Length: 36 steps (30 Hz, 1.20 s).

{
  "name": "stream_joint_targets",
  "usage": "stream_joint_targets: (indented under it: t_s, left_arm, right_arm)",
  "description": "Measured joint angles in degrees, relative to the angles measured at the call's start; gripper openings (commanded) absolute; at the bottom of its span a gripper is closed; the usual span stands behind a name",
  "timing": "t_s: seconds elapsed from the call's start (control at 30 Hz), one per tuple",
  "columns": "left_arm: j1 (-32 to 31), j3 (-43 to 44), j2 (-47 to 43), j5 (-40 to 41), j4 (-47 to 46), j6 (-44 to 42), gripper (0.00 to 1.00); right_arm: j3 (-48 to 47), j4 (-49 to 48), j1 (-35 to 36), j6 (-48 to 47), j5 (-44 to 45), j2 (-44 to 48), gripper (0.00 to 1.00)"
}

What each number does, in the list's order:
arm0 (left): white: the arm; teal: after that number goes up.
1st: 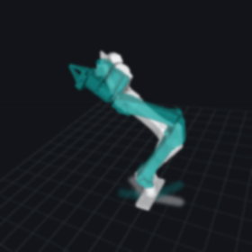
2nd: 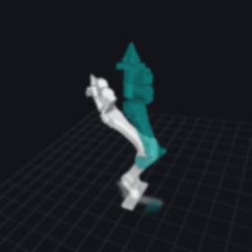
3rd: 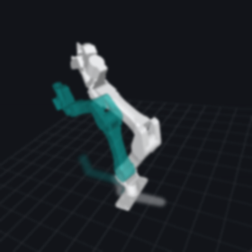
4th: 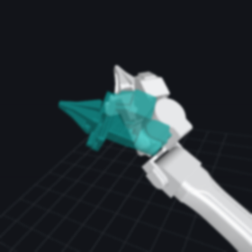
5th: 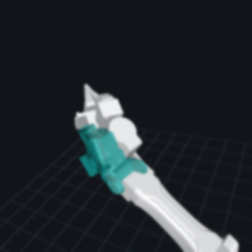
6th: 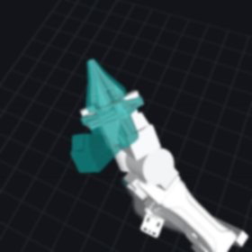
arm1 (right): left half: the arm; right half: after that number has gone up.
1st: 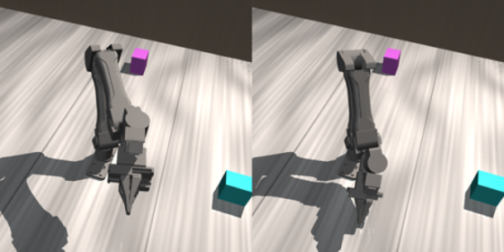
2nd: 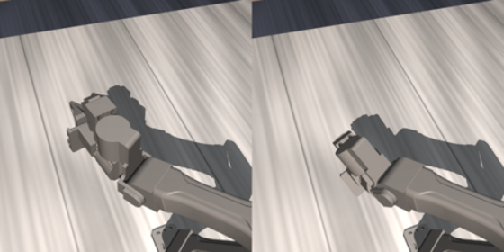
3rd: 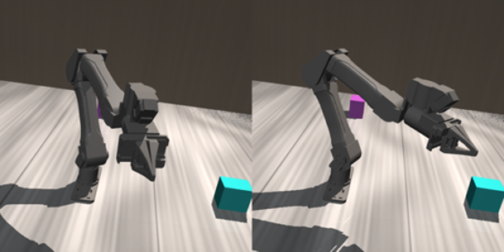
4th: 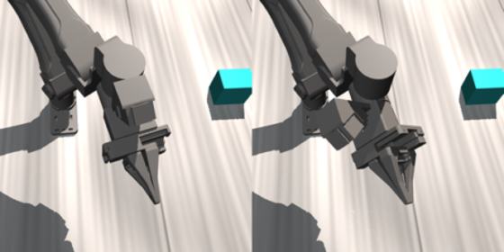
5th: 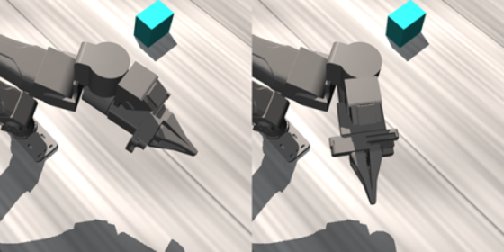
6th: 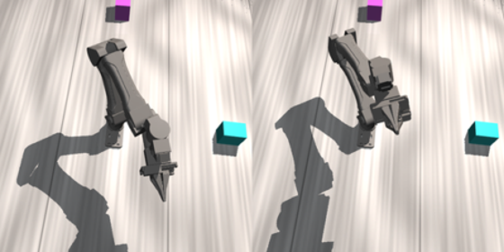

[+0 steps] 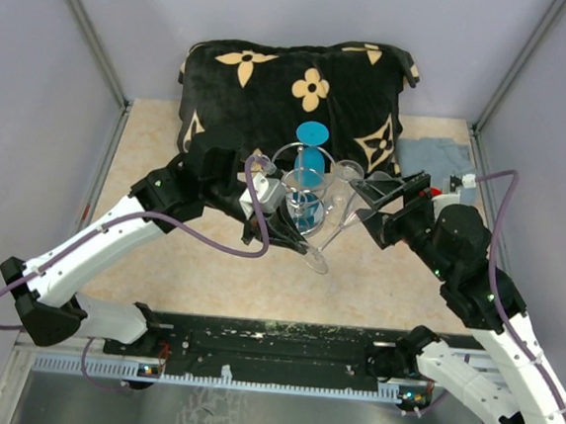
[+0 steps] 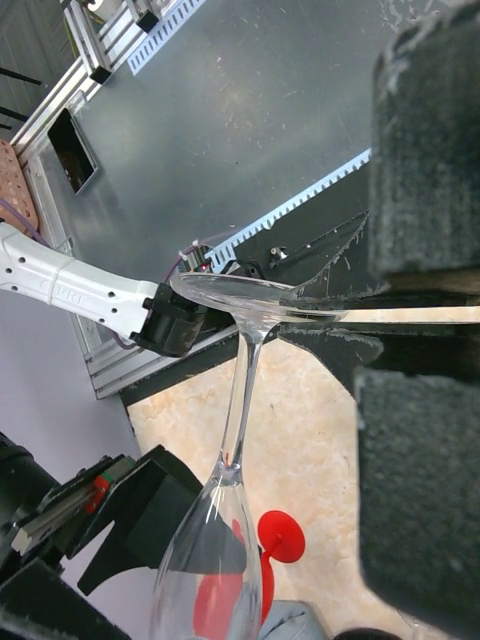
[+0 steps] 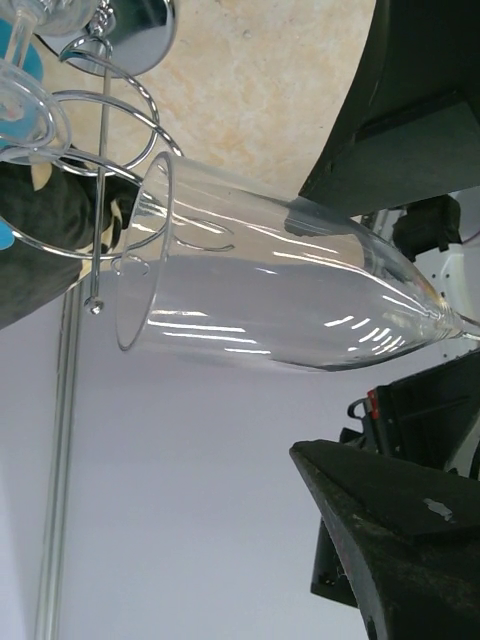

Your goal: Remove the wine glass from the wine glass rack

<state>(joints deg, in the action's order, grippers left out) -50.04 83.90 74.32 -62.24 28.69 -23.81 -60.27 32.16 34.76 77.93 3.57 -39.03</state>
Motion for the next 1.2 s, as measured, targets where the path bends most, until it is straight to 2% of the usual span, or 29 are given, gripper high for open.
stream_joint_targets:
  t_s: [0.2,0.3,0.57,0.7,0.73,0.77,0.8,0.9,0.97,1.0,1.2]
  left_arm:
    - [-0.57,0.00,-0.17,0.57,0.52,-1.49,0.00]
    - [-0.90,0.00,-0.28,0.74,0.52,-1.86,0.00]
    - [-1.36,0.00,-0.63,1.16,0.90,-2.95,0.00]
    - [-1.75,0.00,-0.74,1.55,1.29,-3.39,0.00]
    - [-1.86,0.00,-0.83,1.73,1.36,-3.52,0.04]
    - [-1.97,0.00,-0.92,1.88,1.36,-3.67,0.17]
    - [-1.99,0.00,-1.07,2.10,1.36,-3.76,0.35]
    - [-2.16,-0.02,-1.64,2.86,0.87,-3.80,0.78]
    - [-2.38,-0.04,-2.10,3.76,0.24,-2.84,0.95]
    - [-2.38,-0.04,-2.27,4.35,-0.13,-2.49,0.99]
    - [-2.38,-0.04,-2.54,10.60,-2.97,3.32,1.00]
  right_arm:
    - [0.28,-1.40,0.00,1.20,1.03,-0.48,0.79]
    - [0.63,-1.92,0.00,1.84,1.51,-0.44,0.70]
    - [2.89,-3.67,0.00,3.72,2.38,0.39,0.19]
    - [4.37,-4.31,0.00,4.35,2.40,1.49,0.00]
    - [4.52,-4.26,0.00,4.48,2.40,1.88,0.00]
    - [4.55,-4.31,0.00,4.57,2.43,2.21,0.00]
    - [4.55,-4.31,0.00,4.57,2.43,2.38,0.00]
    - [4.55,-4.24,0.00,4.22,2.95,2.60,0.00]
    - [4.50,-3.63,0.00,3.69,3.91,2.56,0.00]
    - [4.33,-3.08,0.00,3.23,4.11,2.51,0.00]
    - [-0.04,1.49,0.00,-0.55,6.97,1.77,0.00]
